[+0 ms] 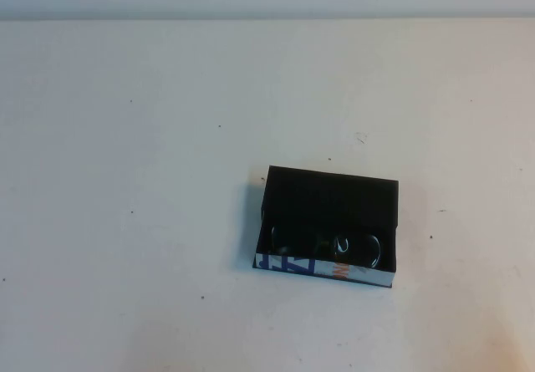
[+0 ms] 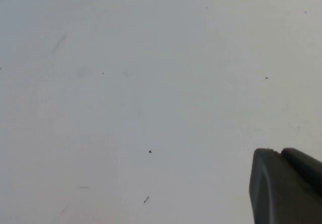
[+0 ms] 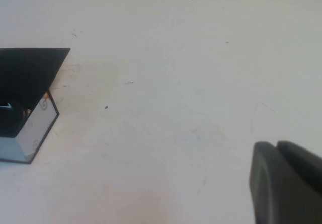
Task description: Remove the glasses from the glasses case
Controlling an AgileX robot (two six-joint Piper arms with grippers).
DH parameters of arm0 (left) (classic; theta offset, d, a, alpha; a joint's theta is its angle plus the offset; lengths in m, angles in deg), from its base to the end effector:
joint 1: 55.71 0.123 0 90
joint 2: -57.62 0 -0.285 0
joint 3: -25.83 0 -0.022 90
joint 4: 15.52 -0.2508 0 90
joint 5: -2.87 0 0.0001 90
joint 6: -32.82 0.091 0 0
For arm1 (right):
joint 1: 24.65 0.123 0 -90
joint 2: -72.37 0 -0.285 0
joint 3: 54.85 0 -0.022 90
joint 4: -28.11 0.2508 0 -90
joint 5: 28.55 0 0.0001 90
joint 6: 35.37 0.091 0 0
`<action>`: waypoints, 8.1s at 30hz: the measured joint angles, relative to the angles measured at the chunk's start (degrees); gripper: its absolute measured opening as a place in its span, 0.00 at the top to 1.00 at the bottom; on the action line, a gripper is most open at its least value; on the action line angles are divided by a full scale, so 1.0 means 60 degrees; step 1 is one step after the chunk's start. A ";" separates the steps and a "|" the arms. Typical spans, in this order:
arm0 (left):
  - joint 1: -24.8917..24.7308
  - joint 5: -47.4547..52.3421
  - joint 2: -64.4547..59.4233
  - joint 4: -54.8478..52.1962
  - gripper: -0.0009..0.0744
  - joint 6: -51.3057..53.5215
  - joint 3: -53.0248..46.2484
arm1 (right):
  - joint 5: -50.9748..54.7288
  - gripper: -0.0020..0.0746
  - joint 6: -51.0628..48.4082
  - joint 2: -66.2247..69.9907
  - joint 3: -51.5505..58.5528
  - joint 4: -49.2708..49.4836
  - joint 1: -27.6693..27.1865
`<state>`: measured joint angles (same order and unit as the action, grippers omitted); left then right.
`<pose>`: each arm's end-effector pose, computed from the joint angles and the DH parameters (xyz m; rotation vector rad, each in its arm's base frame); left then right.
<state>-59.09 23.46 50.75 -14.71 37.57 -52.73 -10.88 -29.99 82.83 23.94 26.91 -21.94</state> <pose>0.0526 -0.0036 0.1738 0.1224 1.8463 0.0028 0.0572 0.0021 0.1734 0.0293 1.8665 0.0779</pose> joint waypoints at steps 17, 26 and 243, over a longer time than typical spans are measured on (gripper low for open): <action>0.0000 0.0000 0.0000 0.0000 0.99 0.0000 0.0000 | 0.0000 1.00 0.0000 0.0000 0.0000 0.0000 0.0000; 0.0000 0.0000 0.0000 0.0000 0.99 0.0000 0.0000 | 0.0000 1.00 0.0000 0.0000 0.0000 0.0200 0.0000; 0.0000 0.0000 0.0000 0.0000 0.99 0.0000 0.0000 | -0.1109 0.99 -0.3201 0.2739 -0.3007 0.3086 0.1443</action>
<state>-59.09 23.46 50.75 -14.71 37.57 -52.73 -17.53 -49.20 99.26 5.90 45.43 -13.28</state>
